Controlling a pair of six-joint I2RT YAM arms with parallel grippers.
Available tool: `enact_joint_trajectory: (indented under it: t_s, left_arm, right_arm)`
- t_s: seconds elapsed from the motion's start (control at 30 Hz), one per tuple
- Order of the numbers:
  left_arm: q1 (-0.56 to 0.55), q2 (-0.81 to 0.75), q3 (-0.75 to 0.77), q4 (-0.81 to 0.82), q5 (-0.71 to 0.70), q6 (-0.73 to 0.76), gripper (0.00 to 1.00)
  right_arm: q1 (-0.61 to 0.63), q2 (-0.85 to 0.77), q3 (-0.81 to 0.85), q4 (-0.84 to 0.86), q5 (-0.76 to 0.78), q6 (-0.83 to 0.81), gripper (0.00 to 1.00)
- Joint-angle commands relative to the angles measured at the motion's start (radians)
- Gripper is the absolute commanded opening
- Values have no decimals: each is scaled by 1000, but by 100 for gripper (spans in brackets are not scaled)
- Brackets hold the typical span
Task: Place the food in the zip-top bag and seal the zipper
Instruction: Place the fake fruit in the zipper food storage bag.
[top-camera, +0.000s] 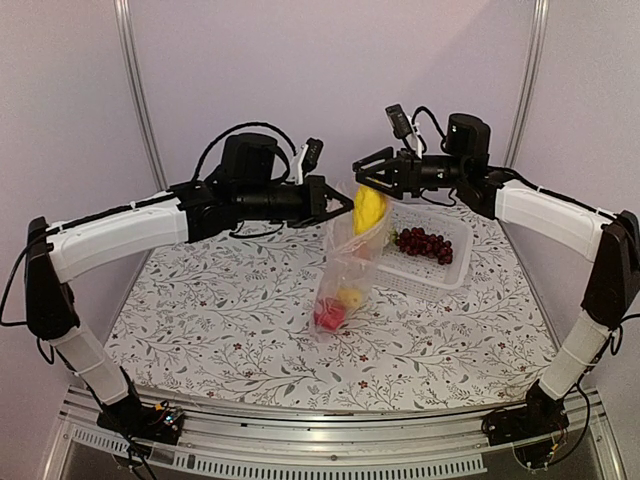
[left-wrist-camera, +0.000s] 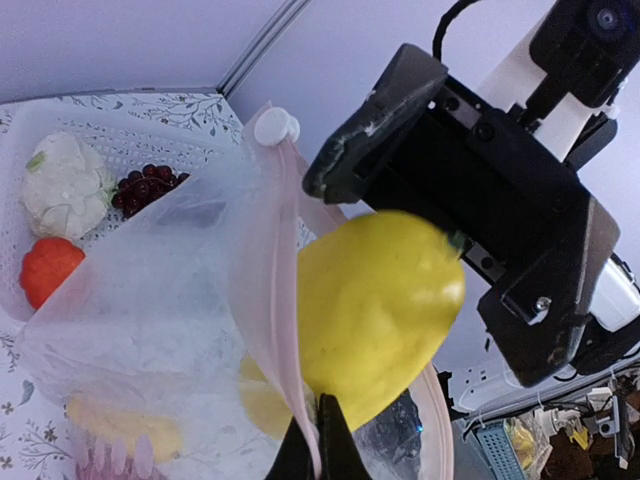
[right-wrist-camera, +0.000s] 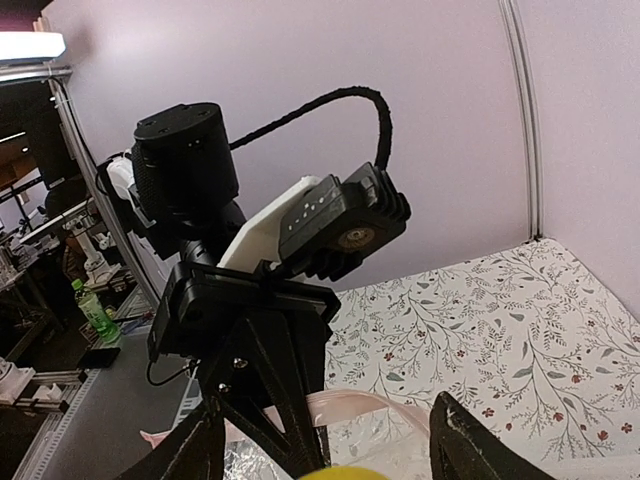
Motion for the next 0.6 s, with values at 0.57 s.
enact_joint_trajectory:
  t_s: [0.57]
  left_arm:
    - [44, 22, 230, -554, -274, 319, 5]
  right_arm:
    - [-56, -159, 54, -411, 294, -353, 67]
